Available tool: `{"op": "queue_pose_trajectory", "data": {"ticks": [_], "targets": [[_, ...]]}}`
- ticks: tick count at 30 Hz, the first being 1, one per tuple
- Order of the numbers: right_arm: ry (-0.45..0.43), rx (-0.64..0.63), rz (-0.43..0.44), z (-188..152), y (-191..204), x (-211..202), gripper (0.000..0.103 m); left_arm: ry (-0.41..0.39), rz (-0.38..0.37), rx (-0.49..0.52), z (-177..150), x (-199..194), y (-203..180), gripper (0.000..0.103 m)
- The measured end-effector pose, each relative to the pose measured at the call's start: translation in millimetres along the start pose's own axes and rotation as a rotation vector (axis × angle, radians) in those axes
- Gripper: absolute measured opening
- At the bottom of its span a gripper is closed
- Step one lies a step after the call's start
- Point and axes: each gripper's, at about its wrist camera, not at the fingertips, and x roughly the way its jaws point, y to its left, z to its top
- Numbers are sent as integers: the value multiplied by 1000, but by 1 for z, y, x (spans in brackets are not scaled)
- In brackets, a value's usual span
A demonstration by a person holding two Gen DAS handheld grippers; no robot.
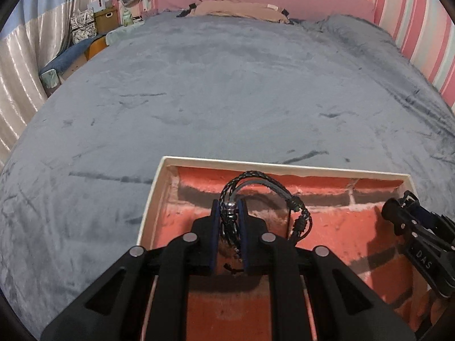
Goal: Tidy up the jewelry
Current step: 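Carry both items to the brick-lined tray and open both tools, then withdraw both tools from the tray back toward the jewelry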
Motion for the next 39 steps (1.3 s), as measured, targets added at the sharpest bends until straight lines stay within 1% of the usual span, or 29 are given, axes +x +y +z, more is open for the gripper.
{"op": "queue_pose_trajectory", "data": {"ticks": [2,4,6,11,15,17,19,20,21,22,23,24,26,32,34,36,39], "targets": [[2,12,-16,1,-2,2,46,34,-31,-20,1,9,2,13],[9,10,-14,3,-2,5,46,65,-51,-38,4,17,5,13],[12,-11,-24,3,1,6,46,55,-16,-28,3,18,1,13],[22,-49,-45,7,7,9,46,81,6,-4,3,25,-3,13],[78,-46,-24,4,8,18,47,85,27,20,2,25,-6,13],[74,-33,-11,3,5,17,52,89,42,25,2,25,-6,14],[66,-37,6,1,5,15,67,95,46,20,2,23,-4,15],[57,-48,1,1,6,13,69,91,50,13,2,19,-2,18],[49,-59,-8,0,5,10,71,82,51,10,1,14,0,29],[41,-63,-12,-1,5,7,73,69,55,9,1,9,-1,36],[35,-58,-5,-2,4,2,73,48,63,11,0,2,0,51],[24,-46,11,-3,3,-5,75,16,77,17,-2,-9,0,56],[2,-38,28,-4,2,-18,77,-30,76,34,-7,-32,-1,57],[-67,-31,71,-18,2,-75,81,-103,49,46,-30,-94,-3,59],[-90,-38,73,-25,4,-96,82,-135,55,49,-41,-119,-3,61],[-114,-49,73,-34,5,-116,82,-166,62,48,-52,-145,-3,66],[-150,-51,86,-57,2,-153,82,-197,54,39,-70,-182,-3,69]]}}
